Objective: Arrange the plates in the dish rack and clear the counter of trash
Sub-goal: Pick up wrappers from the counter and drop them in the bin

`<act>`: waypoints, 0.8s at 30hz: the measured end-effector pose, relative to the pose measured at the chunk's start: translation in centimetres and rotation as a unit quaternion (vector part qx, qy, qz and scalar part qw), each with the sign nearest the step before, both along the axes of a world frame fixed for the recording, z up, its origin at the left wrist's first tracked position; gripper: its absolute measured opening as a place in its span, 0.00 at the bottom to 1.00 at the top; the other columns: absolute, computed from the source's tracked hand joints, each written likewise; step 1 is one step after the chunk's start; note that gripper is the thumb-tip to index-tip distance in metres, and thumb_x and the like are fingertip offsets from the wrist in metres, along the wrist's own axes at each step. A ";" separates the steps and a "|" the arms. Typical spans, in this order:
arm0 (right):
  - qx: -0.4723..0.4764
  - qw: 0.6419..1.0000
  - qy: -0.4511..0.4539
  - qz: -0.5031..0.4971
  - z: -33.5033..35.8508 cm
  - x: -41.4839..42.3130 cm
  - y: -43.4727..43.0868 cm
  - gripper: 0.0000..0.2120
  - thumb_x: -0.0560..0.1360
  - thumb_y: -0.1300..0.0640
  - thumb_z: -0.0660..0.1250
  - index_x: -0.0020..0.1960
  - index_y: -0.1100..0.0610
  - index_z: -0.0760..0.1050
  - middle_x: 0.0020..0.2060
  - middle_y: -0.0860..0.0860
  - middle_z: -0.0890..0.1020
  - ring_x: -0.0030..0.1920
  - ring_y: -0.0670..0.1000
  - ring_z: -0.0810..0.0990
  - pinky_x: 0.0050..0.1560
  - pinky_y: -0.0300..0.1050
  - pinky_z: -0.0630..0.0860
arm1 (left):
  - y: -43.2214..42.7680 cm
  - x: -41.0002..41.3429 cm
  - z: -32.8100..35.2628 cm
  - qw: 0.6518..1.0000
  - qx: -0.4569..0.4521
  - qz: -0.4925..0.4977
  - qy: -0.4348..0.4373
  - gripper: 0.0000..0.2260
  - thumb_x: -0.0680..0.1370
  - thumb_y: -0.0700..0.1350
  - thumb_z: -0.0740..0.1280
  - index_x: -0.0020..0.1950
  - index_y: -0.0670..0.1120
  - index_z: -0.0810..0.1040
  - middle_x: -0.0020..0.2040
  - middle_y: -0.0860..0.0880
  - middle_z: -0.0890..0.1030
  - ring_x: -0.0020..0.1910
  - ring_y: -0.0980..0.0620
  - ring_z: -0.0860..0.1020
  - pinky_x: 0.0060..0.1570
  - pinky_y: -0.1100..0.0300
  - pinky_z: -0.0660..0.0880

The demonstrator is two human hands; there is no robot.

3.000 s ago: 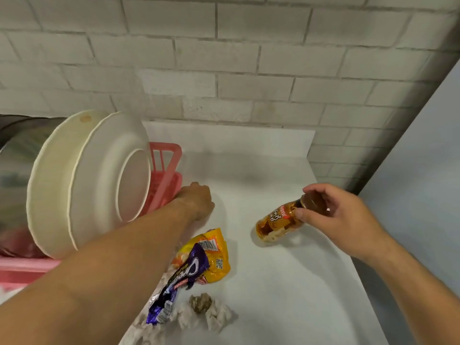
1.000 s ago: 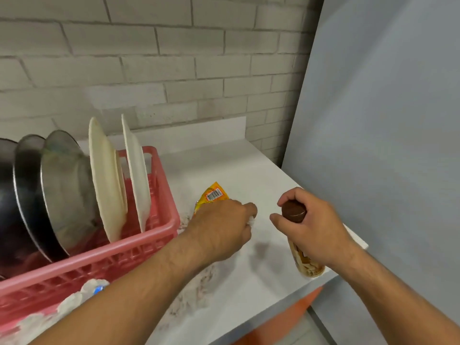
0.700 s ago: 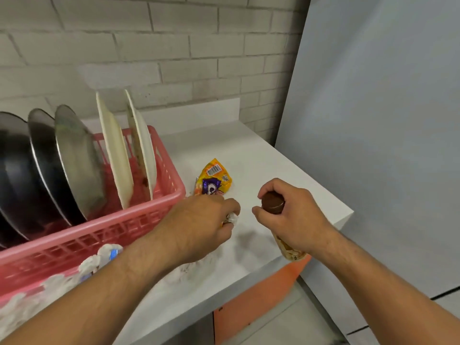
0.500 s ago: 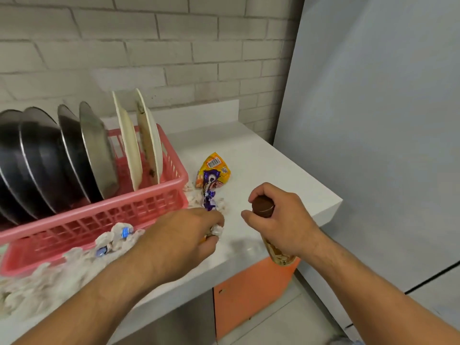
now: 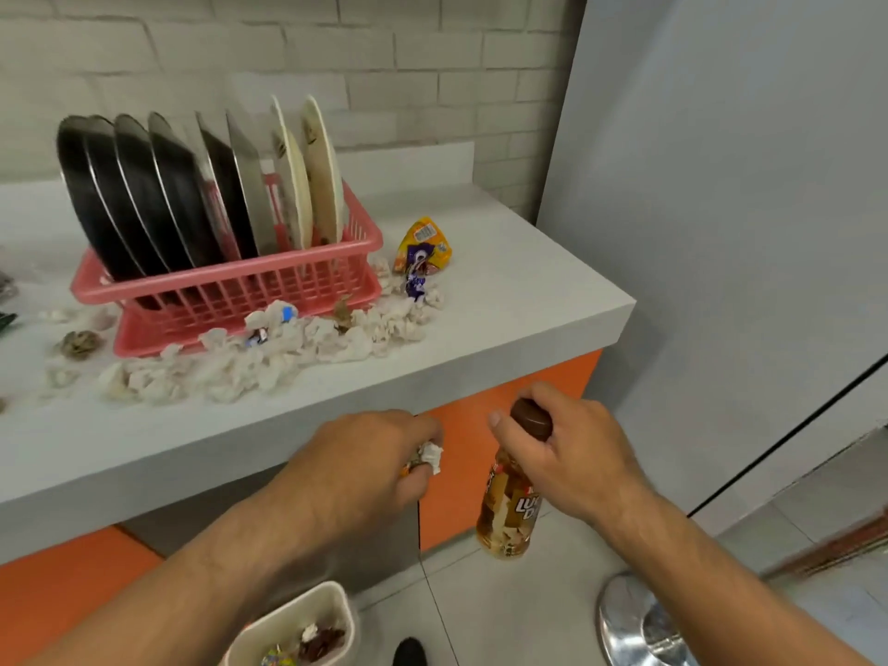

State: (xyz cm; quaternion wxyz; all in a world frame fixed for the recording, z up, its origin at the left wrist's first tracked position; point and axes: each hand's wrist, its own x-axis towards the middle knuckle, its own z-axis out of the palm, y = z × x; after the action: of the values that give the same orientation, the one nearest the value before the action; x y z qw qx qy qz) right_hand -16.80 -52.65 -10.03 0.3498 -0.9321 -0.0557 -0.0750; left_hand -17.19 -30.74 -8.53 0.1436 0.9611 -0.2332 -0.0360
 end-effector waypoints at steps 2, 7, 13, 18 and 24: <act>-0.007 1.000 0.001 0.005 -0.1 -0.7 0.8 0.14 0.74 0.38 0.64 0.41 0.49 0.73 0.31 0.44 0.77 0.34 0.45 0.77 0.35 0.48 0.77 | 1.1 -1.5 -0.2 1.000 0.005 0.008 0.006 0.12 0.78 0.54 0.61 0.61 0.59 0.71 0.54 0.60 0.78 0.52 0.56 0.76 0.51 0.57 0.74; 0.017 0.998 0.058 0.022 -2.5 -2.9 4.5 0.13 0.73 0.42 0.68 0.41 0.50 0.72 0.33 0.48 0.78 0.36 0.49 0.78 0.38 0.53 0.79 | 5.9 -4.0 -2.6 0.999 0.017 0.034 0.024 0.09 0.77 0.54 0.63 0.57 0.59 0.73 0.51 0.60 0.79 0.48 0.57 0.76 0.47 0.57 0.75; -0.022 0.989 0.142 0.025 -10.2 -4.7 9.9 0.12 0.72 0.42 0.69 0.42 0.49 0.71 0.36 0.46 0.77 0.39 0.47 0.76 0.37 0.44 0.76 | 12.4 -4.4 -9.7 0.995 0.031 0.044 0.080 0.07 0.77 0.55 0.61 0.55 0.60 0.71 0.48 0.60 0.77 0.47 0.56 0.76 0.45 0.56 0.74; -0.047 0.982 0.184 0.013 -20.8 -5.2 16.8 0.12 0.72 0.42 0.69 0.47 0.48 0.72 0.41 0.45 0.77 0.42 0.47 0.76 0.43 0.48 0.77 | 19.3 -5.7 -19.1 0.988 0.034 0.059 0.137 0.10 0.77 0.55 0.60 0.57 0.60 0.72 0.51 0.60 0.78 0.48 0.57 0.76 0.46 0.58 0.74; -0.095 0.964 0.247 0.013 -34.4 -5.5 24.0 0.13 0.75 0.45 0.67 0.54 0.50 0.72 0.49 0.48 0.77 0.46 0.51 0.77 0.47 0.49 0.77 | 26.1 -7.7 -30.5 0.979 0.029 0.096 0.176 0.13 0.76 0.53 0.62 0.60 0.59 0.74 0.53 0.58 0.79 0.49 0.53 0.78 0.45 0.56 0.75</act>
State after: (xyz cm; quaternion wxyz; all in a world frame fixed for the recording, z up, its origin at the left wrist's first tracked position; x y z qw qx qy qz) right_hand -22.27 -28.65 -44.43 0.2639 -0.9497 0.0141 0.1680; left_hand -24.92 -4.67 -39.01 0.1573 0.9614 -0.1093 -0.1978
